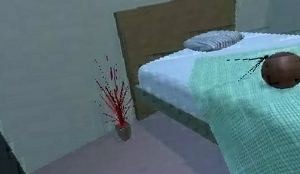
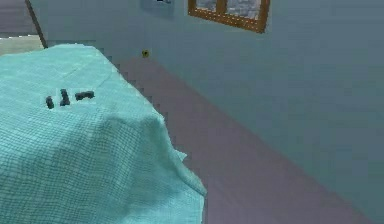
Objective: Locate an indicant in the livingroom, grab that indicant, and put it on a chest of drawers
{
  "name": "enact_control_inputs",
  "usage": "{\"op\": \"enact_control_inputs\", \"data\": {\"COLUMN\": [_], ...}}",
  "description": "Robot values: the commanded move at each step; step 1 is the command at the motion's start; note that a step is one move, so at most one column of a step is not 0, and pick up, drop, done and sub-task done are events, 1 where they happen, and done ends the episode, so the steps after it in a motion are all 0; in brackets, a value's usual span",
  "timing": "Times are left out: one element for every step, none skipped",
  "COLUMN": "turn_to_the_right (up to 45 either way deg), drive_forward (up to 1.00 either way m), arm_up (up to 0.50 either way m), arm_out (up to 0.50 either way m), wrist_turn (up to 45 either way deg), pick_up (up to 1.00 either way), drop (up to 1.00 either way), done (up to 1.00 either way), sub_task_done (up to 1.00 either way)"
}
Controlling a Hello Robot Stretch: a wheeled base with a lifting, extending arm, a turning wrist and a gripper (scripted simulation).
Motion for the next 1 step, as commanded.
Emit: {"op": "enact_control_inputs", "data": {"turn_to_the_right": [0.0], "drive_forward": [0.3], "arm_up": [0.0], "arm_out": [0.0], "wrist_turn": [0.0], "pick_up": [0.0], "drop": [0.0], "done": [0.0], "sub_task_done": [0.0]}}
